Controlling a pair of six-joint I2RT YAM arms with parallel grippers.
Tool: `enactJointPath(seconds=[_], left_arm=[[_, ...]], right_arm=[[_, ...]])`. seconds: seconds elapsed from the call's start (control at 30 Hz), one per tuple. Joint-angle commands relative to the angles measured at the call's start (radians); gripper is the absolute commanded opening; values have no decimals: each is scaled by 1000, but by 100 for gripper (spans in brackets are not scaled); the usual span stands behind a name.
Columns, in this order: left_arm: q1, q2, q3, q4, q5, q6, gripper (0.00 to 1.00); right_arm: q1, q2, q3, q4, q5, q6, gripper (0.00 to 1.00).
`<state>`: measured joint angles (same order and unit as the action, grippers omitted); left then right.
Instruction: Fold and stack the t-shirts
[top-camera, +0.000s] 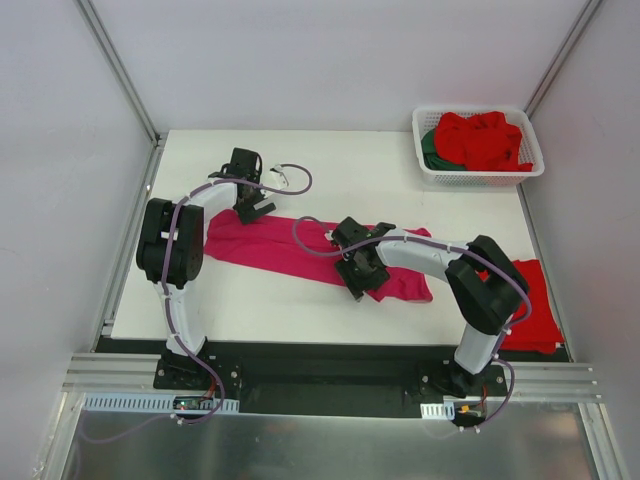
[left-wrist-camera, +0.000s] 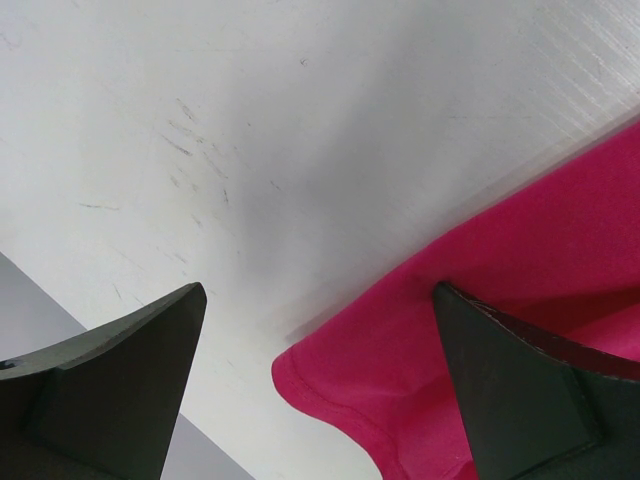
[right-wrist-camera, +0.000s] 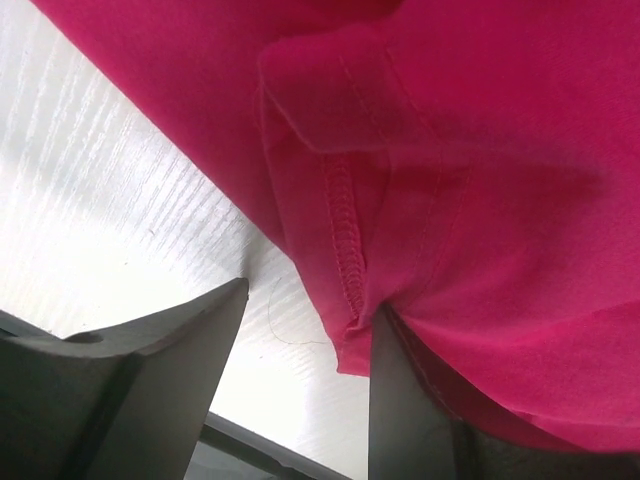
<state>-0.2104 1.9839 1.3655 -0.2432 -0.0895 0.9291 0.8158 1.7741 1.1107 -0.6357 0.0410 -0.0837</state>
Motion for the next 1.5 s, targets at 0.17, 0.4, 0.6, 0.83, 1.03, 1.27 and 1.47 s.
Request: enactJointPath(seconds=[0.17, 0.4, 0.6, 0.83, 1.03, 1.27, 1.47], left_arm=[[-1, 15, -16, -42, -33, 17, 99], [0, 7, -31, -42, -44, 25, 99], [3, 1, -43, -42, -49, 30, 99], [0, -46, -69, -47, -53, 16, 99], [-18, -235, -95, -192, -53, -50, 99], [-18, -387, -140, -277, -29, -81, 99], [-17, -412, -210, -281, -23, -96, 99]], right_arm=[[8, 8, -37, -180, -14, -13, 57], [8, 22, -17, -234, 60, -2, 58], [8, 35, -18, -243, 83, 9, 58], [17, -80, 8, -228, 164, 35, 58], [33, -222, 72, -148, 263, 55, 57], [31, -84, 227, -4, 159, 4, 43], [33, 38, 250, 118, 74, -11, 28]])
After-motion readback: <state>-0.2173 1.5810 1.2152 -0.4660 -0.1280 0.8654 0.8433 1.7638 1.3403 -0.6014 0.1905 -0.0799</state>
